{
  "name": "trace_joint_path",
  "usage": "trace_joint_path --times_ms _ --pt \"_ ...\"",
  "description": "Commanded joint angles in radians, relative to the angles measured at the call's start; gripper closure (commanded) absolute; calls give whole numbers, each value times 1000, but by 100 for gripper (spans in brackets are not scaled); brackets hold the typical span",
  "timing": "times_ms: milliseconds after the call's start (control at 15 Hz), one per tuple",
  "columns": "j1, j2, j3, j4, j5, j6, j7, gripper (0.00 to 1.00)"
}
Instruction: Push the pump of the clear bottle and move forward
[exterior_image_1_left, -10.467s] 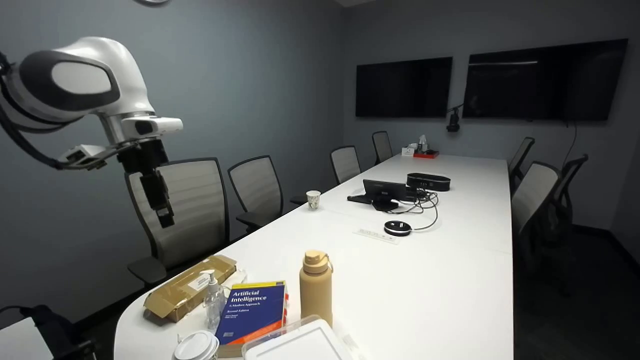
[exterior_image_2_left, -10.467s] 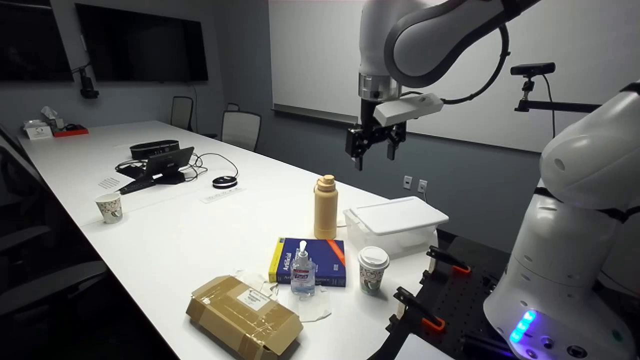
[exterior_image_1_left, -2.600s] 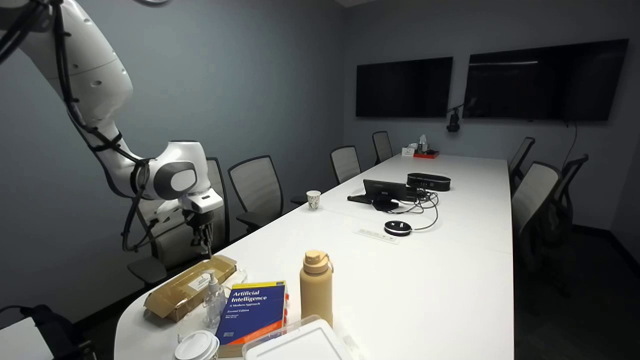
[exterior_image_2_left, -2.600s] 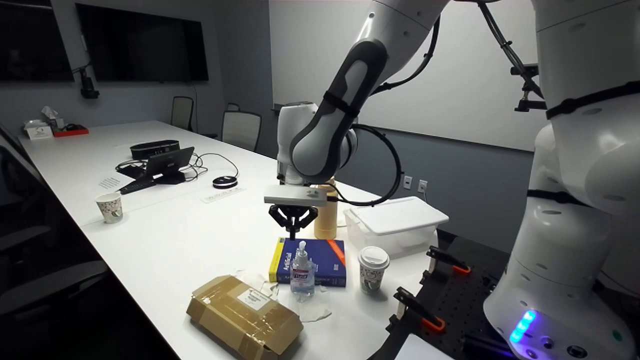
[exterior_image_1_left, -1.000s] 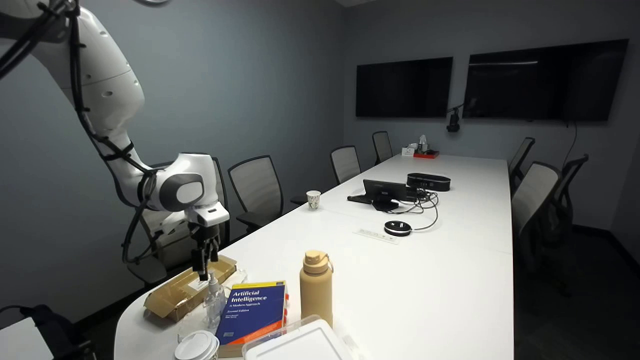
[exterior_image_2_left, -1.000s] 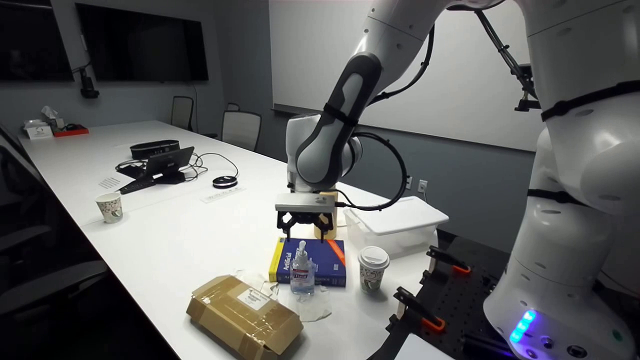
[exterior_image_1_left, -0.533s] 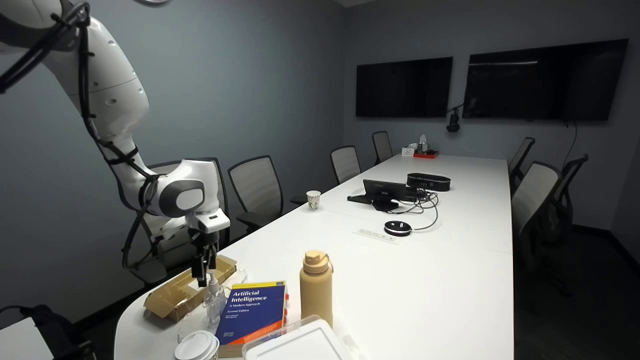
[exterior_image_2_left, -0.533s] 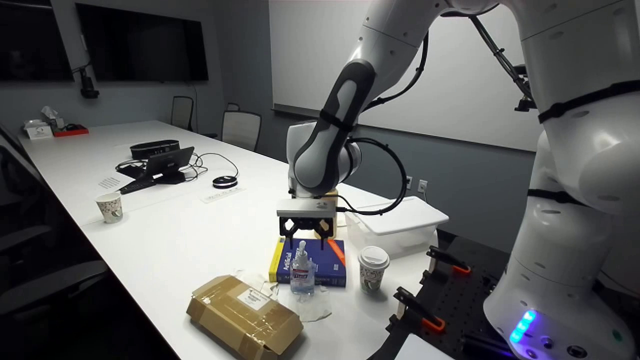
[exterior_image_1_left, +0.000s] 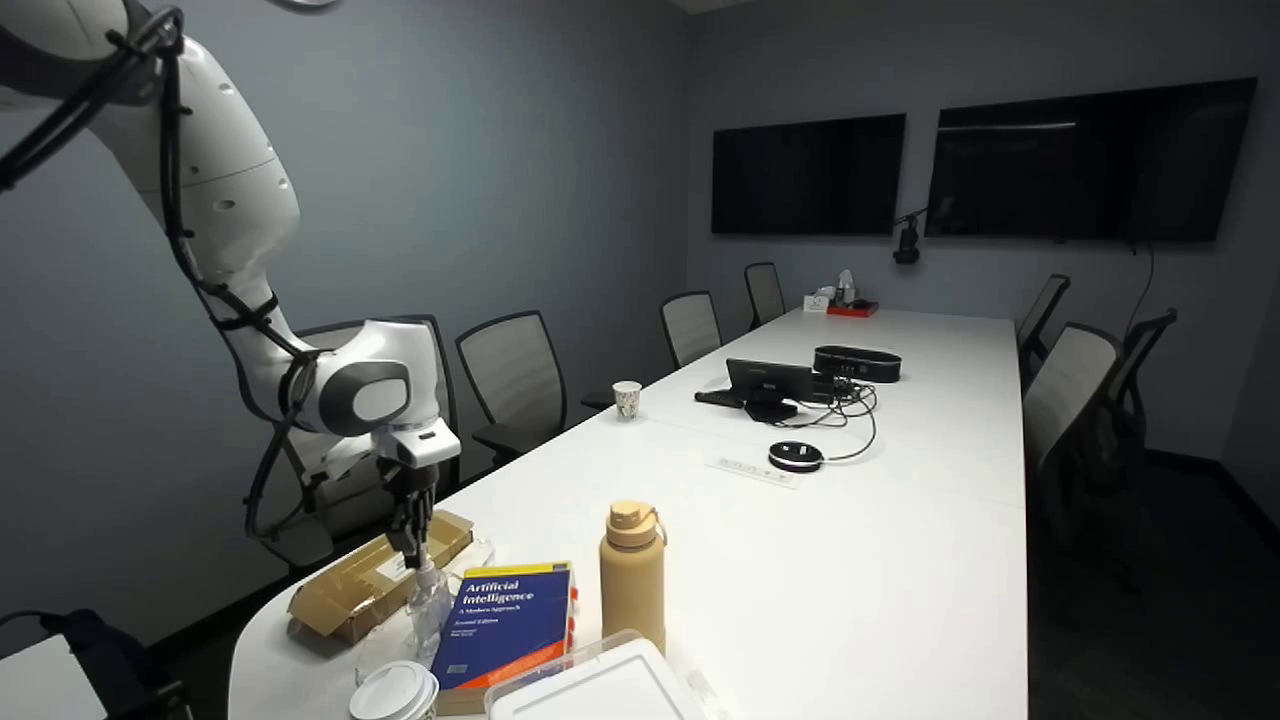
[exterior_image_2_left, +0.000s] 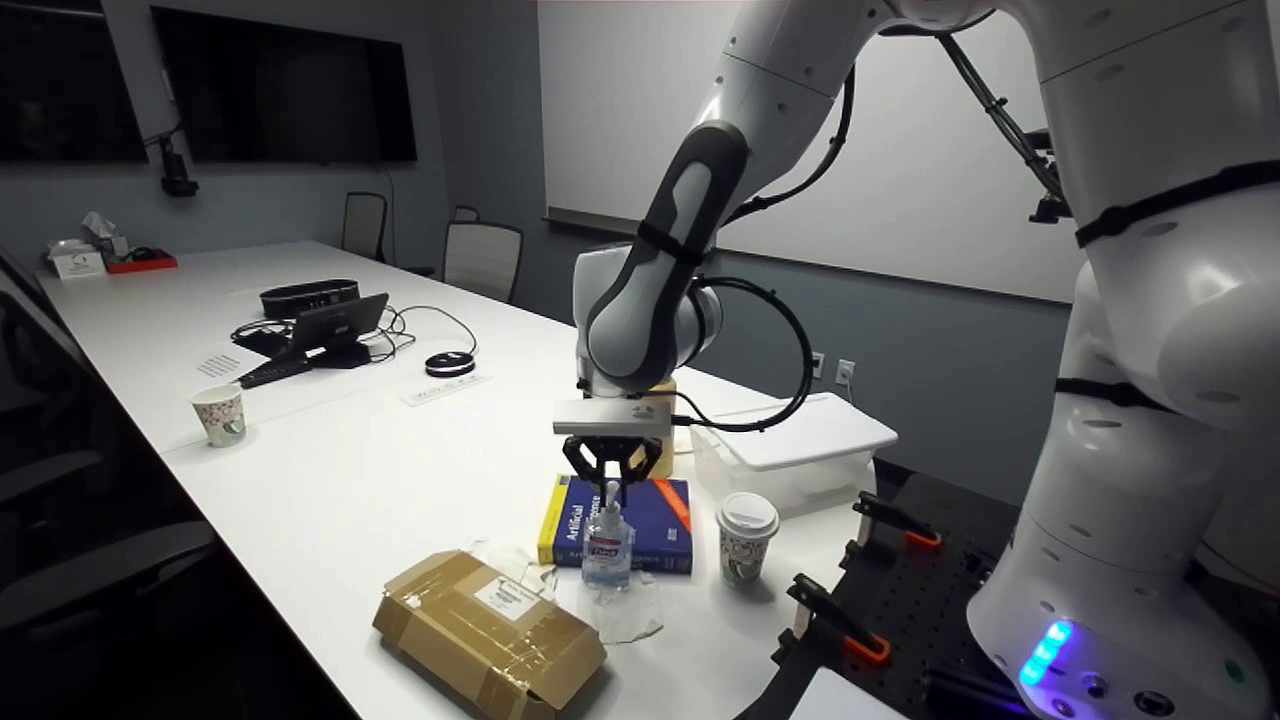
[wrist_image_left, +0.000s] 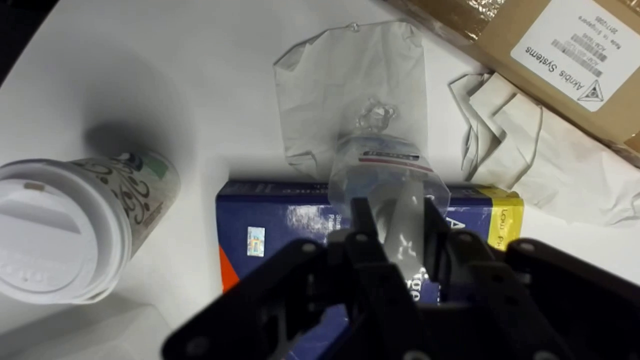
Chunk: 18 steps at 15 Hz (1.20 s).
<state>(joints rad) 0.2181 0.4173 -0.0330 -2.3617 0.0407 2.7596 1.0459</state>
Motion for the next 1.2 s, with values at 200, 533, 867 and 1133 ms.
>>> trace_joint_path --times_ms 200,533,867,1133 --pt "7 2 -1 20 15 -16 -13 95" --pt "29 -32 -10 36 -7 -45 -4 95" --pt "66 -90 -26 81 -71 -123 16 95" --pt "56 -95 -11 178 -127 -229 3 95"
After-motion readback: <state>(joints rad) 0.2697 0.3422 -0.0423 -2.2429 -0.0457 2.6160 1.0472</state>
